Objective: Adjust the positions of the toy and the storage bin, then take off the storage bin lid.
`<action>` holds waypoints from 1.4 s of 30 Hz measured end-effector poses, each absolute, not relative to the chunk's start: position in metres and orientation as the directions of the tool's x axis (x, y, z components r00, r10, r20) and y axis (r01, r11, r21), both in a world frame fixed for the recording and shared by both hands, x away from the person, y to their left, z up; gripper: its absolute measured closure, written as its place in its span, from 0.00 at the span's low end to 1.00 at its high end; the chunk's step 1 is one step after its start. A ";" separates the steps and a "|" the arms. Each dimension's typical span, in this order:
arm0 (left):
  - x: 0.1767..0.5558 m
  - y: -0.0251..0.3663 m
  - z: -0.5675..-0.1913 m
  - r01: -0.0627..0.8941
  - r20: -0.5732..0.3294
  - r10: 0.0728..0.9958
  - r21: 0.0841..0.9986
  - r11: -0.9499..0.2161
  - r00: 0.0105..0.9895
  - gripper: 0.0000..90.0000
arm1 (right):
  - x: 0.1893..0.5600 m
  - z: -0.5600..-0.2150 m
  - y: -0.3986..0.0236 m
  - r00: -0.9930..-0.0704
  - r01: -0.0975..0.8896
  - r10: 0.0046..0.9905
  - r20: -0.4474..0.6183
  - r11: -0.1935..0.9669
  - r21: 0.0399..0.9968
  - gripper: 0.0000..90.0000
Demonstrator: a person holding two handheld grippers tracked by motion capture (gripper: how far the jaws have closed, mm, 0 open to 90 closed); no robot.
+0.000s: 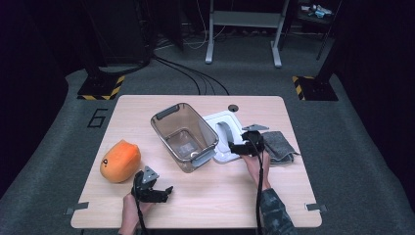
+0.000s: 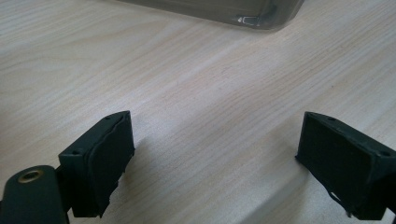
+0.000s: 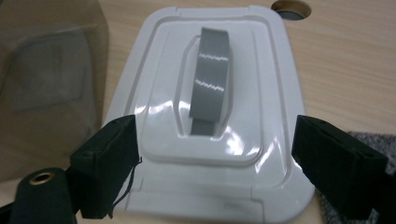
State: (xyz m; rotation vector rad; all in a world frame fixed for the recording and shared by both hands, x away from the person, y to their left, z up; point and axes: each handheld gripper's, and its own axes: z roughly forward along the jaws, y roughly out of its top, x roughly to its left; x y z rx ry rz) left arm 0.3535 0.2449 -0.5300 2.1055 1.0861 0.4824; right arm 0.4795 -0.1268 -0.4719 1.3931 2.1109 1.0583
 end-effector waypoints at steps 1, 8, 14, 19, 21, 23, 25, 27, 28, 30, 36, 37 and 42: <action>0.354 0.245 -0.530 0.552 0.006 0.817 0.733 -0.396 0.577 0.12 | 0.473 -0.473 -0.130 -0.444 0.593 0.894 0.060 0.242 0.768 0.14; 0.354 0.245 -0.529 0.551 0.011 0.815 0.732 -0.401 0.579 0.12 | 0.435 -0.489 -0.143 -0.476 0.584 0.878 0.058 0.266 0.767 0.08; 0.353 0.247 -0.526 0.542 0.006 0.813 0.743 -0.393 0.582 0.11 | 0.405 -0.514 -0.155 -0.505 0.583 0.863 0.013 0.330 0.743 0.04; 0.349 0.248 -0.517 0.530 0.008 0.811 0.753 -0.390 0.586 0.11 | 0.396 -0.523 -0.163 -0.505 0.584 0.863 0.002 0.340 0.737 0.04; 0.348 0.250 -0.514 0.527 0.011 0.809 0.753 -0.393 0.588 0.11 | 0.393 -0.527 -0.166 -0.501 0.590 0.865 -0.003 0.345 0.730 0.04; 0.347 0.252 -0.510 0.525 0.012 0.813 0.758 -0.387 0.582 0.11 | 0.390 -0.525 -0.168 -0.509 0.579 0.861 -0.012 0.353 0.735 0.04; 0.345 0.256 -0.504 0.522 -0.003 0.811 0.767 -0.374 0.586 0.11 | 0.390 -0.527 -0.168 -0.512 0.579 0.859 -0.018 0.360 0.732 0.04; 0.342 0.259 -0.497 0.517 -0.006 0.813 0.774 -0.365 0.582 0.11 | 0.389 -0.527 -0.167 -0.510 0.585 0.860 -0.020 0.364 0.725 0.04; 0.341 0.261 -0.492 0.511 -0.006 0.814 0.781 -0.359 0.580 0.11 | 0.390 -0.527 -0.167 -0.512 0.585 0.859 -0.022 0.368 0.723 0.04; 0.337 0.271 -0.476 0.495 0.012 0.820 0.792 -0.357 0.573 0.11 | 0.389 -0.527 -0.167 -0.505 0.593 0.863 -0.005 0.351 0.725 0.04; 0.339 0.302 -0.454 0.496 0.000 0.863 0.818 -0.291 0.506 0.11 | 0.393 -0.528 -0.168 -0.518 0.599 0.855 -0.006 0.368 0.711 0.04; 0.339 0.302 -0.454 0.496 0.000 0.863 0.818 -0.291 0.506 0.11 | 0.393 -0.528 -0.168 -0.518 0.599 0.855 -0.006 0.368 0.711 0.04; 0.346 0.338 -0.435 0.491 -0.007 0.899 0.839 -0.233 0.438 0.12 | 0.393 -0.528 -0.169 -0.518 0.599 0.855 -0.004 0.366 0.712 0.03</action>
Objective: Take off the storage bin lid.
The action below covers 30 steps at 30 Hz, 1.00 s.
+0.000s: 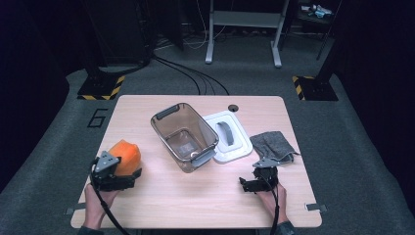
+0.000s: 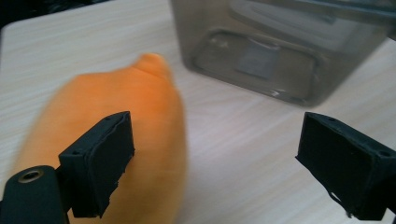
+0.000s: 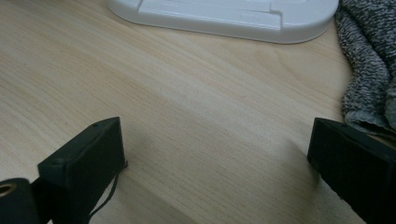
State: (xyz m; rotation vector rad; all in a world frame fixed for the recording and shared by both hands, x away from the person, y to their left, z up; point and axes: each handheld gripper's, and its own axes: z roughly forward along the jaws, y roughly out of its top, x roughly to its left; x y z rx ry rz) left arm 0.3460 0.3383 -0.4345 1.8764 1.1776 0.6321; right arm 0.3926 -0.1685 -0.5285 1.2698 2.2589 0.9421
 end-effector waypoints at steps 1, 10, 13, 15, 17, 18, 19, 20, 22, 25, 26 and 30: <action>0.346 0.338 -0.435 0.491 -0.007 0.899 0.839 -0.233 0.438 0.12 | 0.393 -0.528 -0.169 -0.518 0.599 0.855 -0.004 0.366 0.712 0.03; 0.382 0.393 -0.424 0.554 -0.078 0.936 0.822 -0.135 0.343 0.11 | 0.393 -0.529 -0.168 -0.519 0.596 0.855 -0.008 0.369 0.713 0.03; 0.389 0.398 -0.429 0.576 -0.092 0.937 0.808 -0.128 0.337 0.12 | 0.393 -0.529 -0.168 -0.519 0.596 0.855 -0.009 0.369 0.714 0.03; 0.397 0.403 -0.443 0.618 -0.126 0.932 0.777 -0.119 0.339 0.12 | 0.393 -0.529 -0.168 -0.519 0.594 0.855 -0.011 0.370 0.714 0.03; 0.399 0.403 -0.448 0.623 -0.139 0.929 0.774 -0.113 0.342 0.12 | 0.393 -0.529 -0.167 -0.512 0.599 0.859 -0.005 0.362 0.714 0.03; 0.400 0.403 -0.453 0.635 -0.175 0.919 0.766 -0.098 0.353 0.12 | 0.393 -0.529 -0.167 -0.509 0.604 0.861 -0.001 0.358 0.713 0.03; 0.400 0.402 -0.456 0.643 -0.190 0.911 0.759 -0.099 0.365 0.12 | 0.393 -0.529 -0.168 -0.513 0.596 0.858 -0.011 0.365 0.715 0.03; 0.400 0.400 -0.459 0.650 -0.203 0.906 0.754 -0.098 0.371 0.15 | 0.393 -0.529 -0.168 -0.518 0.596 0.855 -0.009 0.369 0.714 0.03; 0.399 0.387 -0.470 0.648 -0.193 0.901 0.752 -0.119 0.389 0.20 | 0.393 -0.529 -0.168 -0.519 0.598 0.855 -0.008 0.370 0.711 0.03; 0.397 0.378 -0.473 0.643 -0.176 0.905 0.755 -0.129 0.388 0.28 | 0.393 -0.528 -0.169 -0.519 0.597 0.855 -0.010 0.371 0.711 0.03; 0.396 0.372 -0.473 0.638 -0.155 0.911 0.757 -0.138 0.382 0.32 | 0.393 -0.529 -0.169 -0.519 0.597 0.855 -0.010 0.371 0.711 0.04; 0.394 0.361 -0.470 0.621 -0.089 0.917 0.761 -0.190 0.389 0.53 | 0.393 -0.529 -0.168 -0.517 0.598 0.856 -0.005 0.365 0.714 0.04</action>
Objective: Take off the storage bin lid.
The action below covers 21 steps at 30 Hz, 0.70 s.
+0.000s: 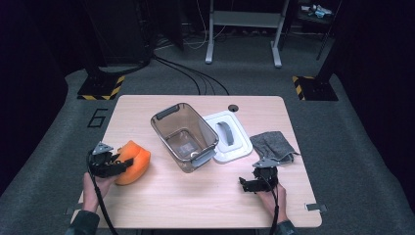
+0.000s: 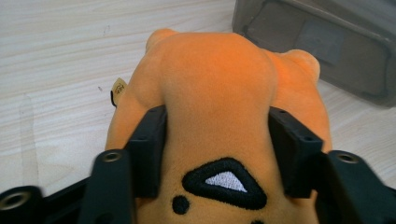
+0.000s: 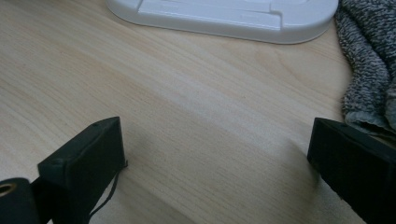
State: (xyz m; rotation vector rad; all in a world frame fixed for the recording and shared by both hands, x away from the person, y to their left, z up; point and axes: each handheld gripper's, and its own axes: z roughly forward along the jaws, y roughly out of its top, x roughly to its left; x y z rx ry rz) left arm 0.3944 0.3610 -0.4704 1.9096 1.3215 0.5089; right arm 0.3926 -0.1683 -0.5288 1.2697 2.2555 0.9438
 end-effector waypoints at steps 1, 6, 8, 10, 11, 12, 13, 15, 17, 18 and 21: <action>0.394 0.361 -0.470 0.621 -0.089 0.917 0.761 -0.190 0.389 0.56 | 0.393 -0.529 -0.168 -0.517 0.598 0.856 -0.005 0.365 0.714 0.04; 0.389 0.358 -0.468 0.592 -0.046 0.917 0.776 -0.217 0.396 0.69 | 0.392 -0.529 -0.168 -0.516 0.595 0.856 -0.006 0.364 0.717 0.04; 0.386 0.357 -0.466 0.575 -0.032 0.921 0.790 -0.215 0.388 0.72 | 0.392 -0.529 -0.168 -0.515 0.597 0.857 -0.004 0.362 0.716 0.04; 0.385 0.358 -0.464 0.570 -0.032 0.919 0.793 -0.216 0.393 0.73 | 0.392 -0.529 -0.168 -0.514 0.597 0.858 -0.004 0.362 0.716 0.04; 0.384 0.358 -0.463 0.563 -0.032 0.919 0.798 -0.214 0.394 0.73 | 0.392 -0.529 -0.168 -0.515 0.597 0.857 -0.004 0.362 0.716 0.04; 0.384 0.358 -0.462 0.561 -0.026 0.919 0.799 -0.218 0.394 0.73 | 0.392 -0.529 -0.168 -0.512 0.599 0.859 -0.001 0.358 0.716 0.04; 0.384 0.358 -0.461 0.557 -0.022 0.920 0.802 -0.218 0.392 0.73 | 0.392 -0.529 -0.168 -0.512 0.599 0.859 -0.001 0.358 0.716 0.04; 0.383 0.359 -0.459 0.553 -0.019 0.920 0.804 -0.219 0.392 0.73 | 0.391 -0.529 -0.168 -0.514 0.599 0.858 -0.003 0.362 0.715 0.04; 0.383 0.360 -0.457 0.553 -0.016 0.920 0.804 -0.221 0.391 0.73 | 0.391 -0.529 -0.168 -0.514 0.602 0.858 -0.001 0.361 0.712 0.04; 0.383 0.362 -0.455 0.549 -0.020 0.920 0.807 -0.217 0.393 0.73 | 0.391 -0.529 -0.168 -0.517 0.601 0.856 -0.002 0.365 0.712 0.04; 0.384 0.363 -0.451 0.542 -0.020 0.921 0.813 -0.212 0.389 0.73 | 0.391 -0.529 -0.168 -0.517 0.601 0.856 -0.002 0.364 0.712 0.04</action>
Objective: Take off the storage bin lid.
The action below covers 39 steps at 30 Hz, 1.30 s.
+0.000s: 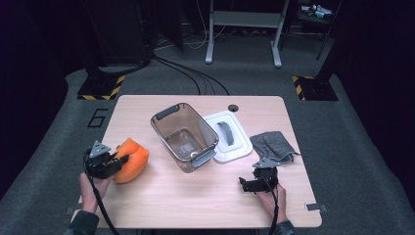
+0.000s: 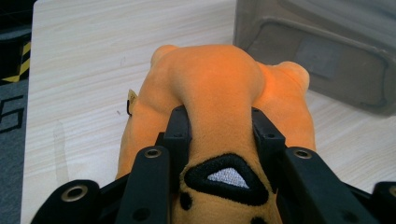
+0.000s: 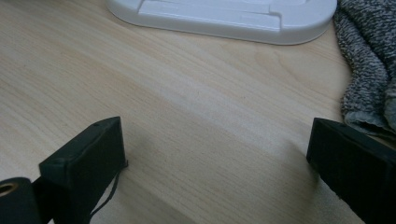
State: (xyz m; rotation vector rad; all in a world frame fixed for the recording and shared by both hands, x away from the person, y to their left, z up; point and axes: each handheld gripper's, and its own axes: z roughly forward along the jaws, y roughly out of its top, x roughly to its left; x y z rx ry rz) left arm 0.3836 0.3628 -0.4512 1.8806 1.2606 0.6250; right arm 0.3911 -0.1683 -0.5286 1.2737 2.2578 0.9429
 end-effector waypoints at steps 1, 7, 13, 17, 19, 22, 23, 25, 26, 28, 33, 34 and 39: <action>0.384 0.363 -0.449 0.543 -0.018 0.921 0.812 -0.214 0.390 0.73 | 0.391 -0.529 -0.168 -0.512 0.602 0.859 0.000 0.358 0.714 0.04; 0.387 0.364 -0.434 0.517 0.000 0.918 0.826 -0.224 0.397 0.73 | 0.391 -0.529 -0.168 -0.514 0.601 0.858 0.001 0.360 0.714 0.04; 0.392 0.366 -0.423 0.494 0.014 0.917 0.839 -0.227 0.399 0.73 | 0.391 -0.529 -0.168 -0.515 0.599 0.857 0.001 0.359 0.716 0.04; 0.397 0.370 -0.411 0.491 0.011 0.918 0.843 -0.222 0.396 0.73 | 0.391 -0.529 -0.168 -0.514 0.598 0.858 0.001 0.358 0.717 0.04; 0.399 0.371 -0.406 0.485 0.016 0.918 0.846 -0.224 0.395 0.73 | 0.392 -0.529 -0.168 -0.516 0.587 0.856 -0.011 0.364 0.723 0.04; 0.401 0.372 -0.402 0.481 0.019 0.919 0.848 -0.224 0.395 0.73 | 0.391 -0.529 -0.168 -0.513 0.596 0.859 -0.002 0.357 0.719 0.04; 0.402 0.372 -0.399 0.479 0.019 0.918 0.848 -0.224 0.395 0.73 | 0.391 -0.529 -0.168 -0.512 0.596 0.859 -0.002 0.357 0.719 0.04; 0.404 0.373 -0.394 0.477 0.024 0.918 0.848 -0.229 0.397 0.73 | 0.391 -0.529 -0.168 -0.513 0.594 0.858 -0.003 0.358 0.720 0.04; 0.406 0.372 -0.393 0.468 0.026 0.920 0.855 -0.224 0.392 0.73 | 0.391 -0.529 -0.168 -0.515 0.592 0.857 -0.004 0.359 0.721 0.04; 0.408 0.373 -0.386 0.466 0.028 0.919 0.856 -0.225 0.393 0.73 | 0.391 -0.529 -0.168 -0.512 0.596 0.859 -0.001 0.357 0.719 0.04; 0.416 0.372 -0.369 0.447 0.041 0.917 0.864 -0.232 0.397 0.73 | 0.391 -0.529 -0.168 -0.514 0.594 0.858 -0.003 0.358 0.720 0.04; 0.416 0.372 -0.369 0.447 0.041 0.917 0.864 -0.232 0.397 0.73 | 0.391 -0.529 -0.168 -0.514 0.594 0.858 -0.003 0.358 0.720 0.04; 0.426 0.368 -0.357 0.437 0.053 0.913 0.866 -0.244 0.404 0.73 | 0.391 -0.529 -0.168 -0.512 0.596 0.859 -0.001 0.357 0.719 0.04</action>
